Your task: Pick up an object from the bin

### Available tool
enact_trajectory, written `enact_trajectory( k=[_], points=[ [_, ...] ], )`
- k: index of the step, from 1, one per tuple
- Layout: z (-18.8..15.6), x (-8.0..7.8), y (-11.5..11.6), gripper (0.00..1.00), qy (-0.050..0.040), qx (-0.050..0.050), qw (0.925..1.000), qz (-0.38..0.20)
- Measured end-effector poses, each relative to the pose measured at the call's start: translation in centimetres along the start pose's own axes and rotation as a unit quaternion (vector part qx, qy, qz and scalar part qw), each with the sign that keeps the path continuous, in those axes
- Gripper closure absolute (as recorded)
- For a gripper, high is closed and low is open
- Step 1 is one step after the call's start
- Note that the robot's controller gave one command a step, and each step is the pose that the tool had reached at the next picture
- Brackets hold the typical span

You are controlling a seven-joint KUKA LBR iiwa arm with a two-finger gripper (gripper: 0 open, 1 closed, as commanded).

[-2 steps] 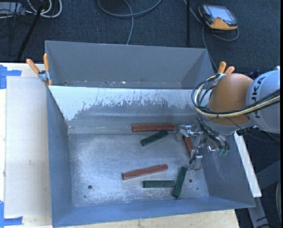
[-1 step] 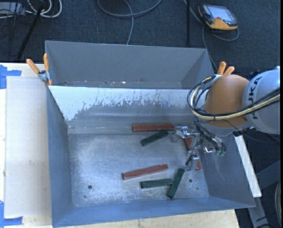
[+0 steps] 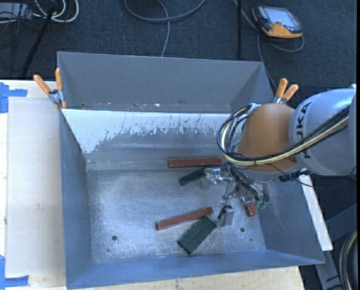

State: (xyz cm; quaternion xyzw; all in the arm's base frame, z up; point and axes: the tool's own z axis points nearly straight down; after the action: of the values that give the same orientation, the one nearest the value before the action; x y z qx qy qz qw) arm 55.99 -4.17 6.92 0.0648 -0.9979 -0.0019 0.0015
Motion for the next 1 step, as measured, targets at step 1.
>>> enact_trajectory(
  k=[1],
  points=[
    [-1.00,2.96,3.72,0.00,0.0001,0.001,0.9454,-0.326]
  ],
)
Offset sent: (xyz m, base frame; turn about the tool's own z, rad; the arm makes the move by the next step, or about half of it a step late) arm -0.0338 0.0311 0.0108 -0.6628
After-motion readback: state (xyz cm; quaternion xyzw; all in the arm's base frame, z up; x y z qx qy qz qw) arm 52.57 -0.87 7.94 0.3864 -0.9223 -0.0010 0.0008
